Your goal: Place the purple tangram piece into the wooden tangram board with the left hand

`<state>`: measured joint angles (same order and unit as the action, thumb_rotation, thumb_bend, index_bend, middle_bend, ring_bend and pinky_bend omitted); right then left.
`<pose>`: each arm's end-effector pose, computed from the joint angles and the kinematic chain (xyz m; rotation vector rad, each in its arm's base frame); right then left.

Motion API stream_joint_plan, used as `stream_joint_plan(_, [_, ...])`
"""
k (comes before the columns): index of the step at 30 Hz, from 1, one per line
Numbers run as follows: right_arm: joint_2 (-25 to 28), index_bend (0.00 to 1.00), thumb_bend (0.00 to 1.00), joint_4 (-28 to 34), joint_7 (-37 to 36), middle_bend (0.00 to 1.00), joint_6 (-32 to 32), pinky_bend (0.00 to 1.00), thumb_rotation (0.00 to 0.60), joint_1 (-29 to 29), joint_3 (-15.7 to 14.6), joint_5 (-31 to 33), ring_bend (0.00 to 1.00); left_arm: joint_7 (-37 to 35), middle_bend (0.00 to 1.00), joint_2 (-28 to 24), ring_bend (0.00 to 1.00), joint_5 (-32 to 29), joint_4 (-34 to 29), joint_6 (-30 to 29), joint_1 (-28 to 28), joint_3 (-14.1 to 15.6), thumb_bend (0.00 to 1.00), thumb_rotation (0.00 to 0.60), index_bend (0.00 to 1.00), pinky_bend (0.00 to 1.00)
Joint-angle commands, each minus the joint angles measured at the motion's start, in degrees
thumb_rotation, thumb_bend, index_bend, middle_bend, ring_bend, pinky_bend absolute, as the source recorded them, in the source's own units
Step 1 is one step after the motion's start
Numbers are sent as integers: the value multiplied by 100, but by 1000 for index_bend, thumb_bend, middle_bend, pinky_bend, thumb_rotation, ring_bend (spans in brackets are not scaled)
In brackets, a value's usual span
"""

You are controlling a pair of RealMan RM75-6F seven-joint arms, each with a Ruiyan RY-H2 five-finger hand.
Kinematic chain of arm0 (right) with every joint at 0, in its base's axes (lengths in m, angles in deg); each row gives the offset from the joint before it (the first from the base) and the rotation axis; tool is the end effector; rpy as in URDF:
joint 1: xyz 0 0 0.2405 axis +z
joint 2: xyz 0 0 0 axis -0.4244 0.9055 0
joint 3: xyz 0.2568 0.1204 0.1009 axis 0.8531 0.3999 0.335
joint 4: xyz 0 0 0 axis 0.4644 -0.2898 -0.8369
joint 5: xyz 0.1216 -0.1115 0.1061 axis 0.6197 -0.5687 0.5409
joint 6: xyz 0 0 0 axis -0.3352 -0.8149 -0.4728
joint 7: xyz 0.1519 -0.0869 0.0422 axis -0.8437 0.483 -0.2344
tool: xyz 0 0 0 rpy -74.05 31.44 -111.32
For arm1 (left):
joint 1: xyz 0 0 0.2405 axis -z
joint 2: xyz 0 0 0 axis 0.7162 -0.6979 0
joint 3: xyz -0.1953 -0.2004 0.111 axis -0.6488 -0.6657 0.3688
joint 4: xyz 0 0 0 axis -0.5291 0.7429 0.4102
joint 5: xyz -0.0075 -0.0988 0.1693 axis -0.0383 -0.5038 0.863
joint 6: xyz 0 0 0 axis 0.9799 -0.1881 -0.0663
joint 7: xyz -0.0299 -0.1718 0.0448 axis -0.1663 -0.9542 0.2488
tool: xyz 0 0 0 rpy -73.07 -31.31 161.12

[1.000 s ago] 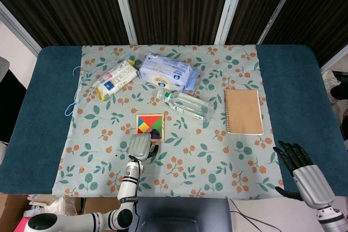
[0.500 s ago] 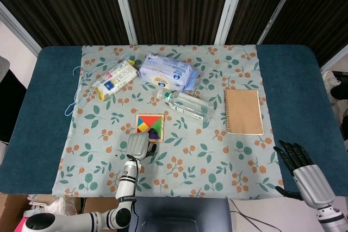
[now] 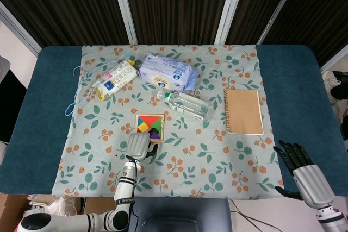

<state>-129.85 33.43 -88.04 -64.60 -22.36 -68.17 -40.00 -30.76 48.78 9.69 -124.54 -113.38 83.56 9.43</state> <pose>-0.3172 -0.1713 0.1794 1.6588 -0.9039 0.9302 -0.1250 0.3520 -0.1306 -1.5784 -1.2189 -1.0240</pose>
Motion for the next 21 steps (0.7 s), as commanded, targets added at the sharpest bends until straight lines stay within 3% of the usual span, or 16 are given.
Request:
stream_joint_plan(1, [4, 0, 160, -7, -5, 0, -14, 0, 600, -10, 2, 8, 0, -294, 1000, -505, 1000, 558, -624, -258, -253, 340, 383, 600, 348, 1000])
stream_joint_plan(4, [-15, 0, 160, -9, 45, 0, -14, 0, 600, -20, 9, 24, 0, -695, 964, -1252, 995, 1238, -1265, -611, -614, 769, 384, 600, 324, 1000])
stream_joint_plan(6, [-37, 0, 160, 2, 114, 0, 10, 0, 600, -19, 10, 30, 0, -1005, 801, -1771, 856, 1595, -1593, -755, -836, 1054, 383, 600, 300, 936])
stream_joint_plan(7, [-54, 0, 160, 10, 161, 0, 24, 0, 600, -17, 11, 29, 0, -1211, 714, -2054, 748, 1772, -1735, -826, -953, 1198, 383, 600, 289, 852])
stream_joint_plan(9, [-103, 0, 159, 32, 298, 0, 64, 0, 600, -9, 11, 14, 0, -1770, 508, -2729, 484, 2254, -1890, -1061, -1242, 1570, 384, 600, 262, 581])
stream_joint_plan(14, [-267, 0, 160, 92, 706, 0, 183, 0, 600, -9, 61, 126, 0, -3087, 188, -3802, 118, 3186, -1153, -2120, -2152, 2411, 393, 600, 166, 190])
stream_joint_plan(17, [-378, 0, 160, 140, 971, 0, 266, 0, 600, -8, 132, 289, 0, -3509, 117, -3976, 56, 3203, -603, -2653, -2683, 2581, 399, 600, 104, 99])
stream_joint_plan(21, [-509, 0, 160, 215, 1236, 0, 344, 0, 600, -1, 223, 484, 0, -3543, 99, -4218, 42, 3674, -618, -3053, -2864, 2667, 386, 600, 66, 61])
